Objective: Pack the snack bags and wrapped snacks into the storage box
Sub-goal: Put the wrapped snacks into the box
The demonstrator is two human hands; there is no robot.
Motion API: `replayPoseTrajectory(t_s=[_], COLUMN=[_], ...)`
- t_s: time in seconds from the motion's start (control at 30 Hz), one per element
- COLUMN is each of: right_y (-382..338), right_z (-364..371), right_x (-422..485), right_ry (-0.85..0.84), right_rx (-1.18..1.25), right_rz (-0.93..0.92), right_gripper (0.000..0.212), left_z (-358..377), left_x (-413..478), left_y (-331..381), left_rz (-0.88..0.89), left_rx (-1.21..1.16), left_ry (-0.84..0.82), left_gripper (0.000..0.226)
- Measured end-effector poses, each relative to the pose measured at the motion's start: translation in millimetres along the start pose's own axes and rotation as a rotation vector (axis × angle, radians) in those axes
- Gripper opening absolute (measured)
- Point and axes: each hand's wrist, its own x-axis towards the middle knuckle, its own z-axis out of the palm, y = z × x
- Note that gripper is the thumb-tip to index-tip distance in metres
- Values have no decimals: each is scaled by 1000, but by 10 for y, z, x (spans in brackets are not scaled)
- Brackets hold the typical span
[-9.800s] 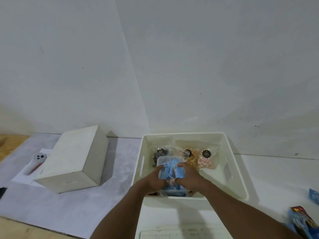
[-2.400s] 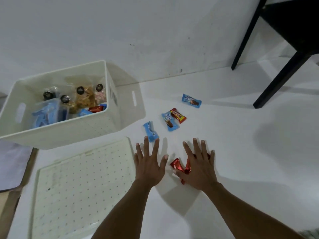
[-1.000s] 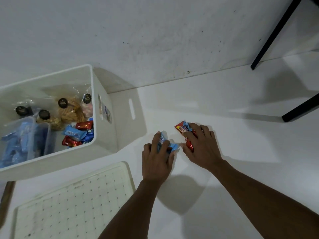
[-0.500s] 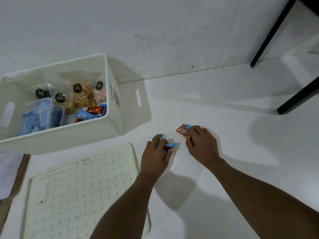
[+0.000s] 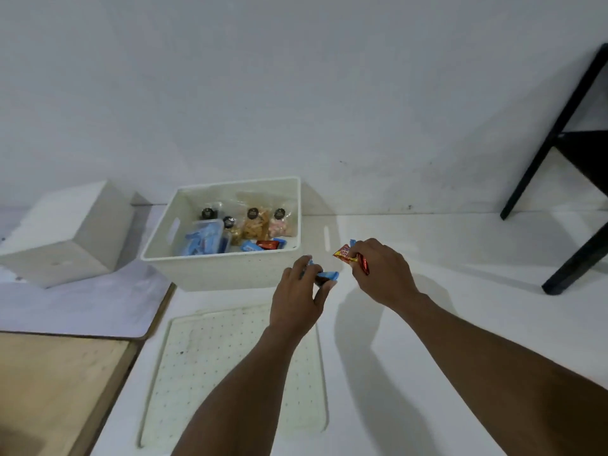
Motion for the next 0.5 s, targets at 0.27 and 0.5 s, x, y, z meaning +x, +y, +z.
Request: replayPoseTrajectory(t_s=[0.27, 0.5], right_y=[-1149, -1615], right_z=[55, 743], right_x=[679, 1285], right_ry=[-66, -147], right_rx=[67, 80], right_rz=[-142, -63], right_gripper=[33, 33], left_z=[-990, -1060], left_x=[413, 822], left_y=[-828, -1829], left_rz=[-79, -148], left_rx=[79, 53], left_ry=[126, 17], left_gripper=[31, 31])
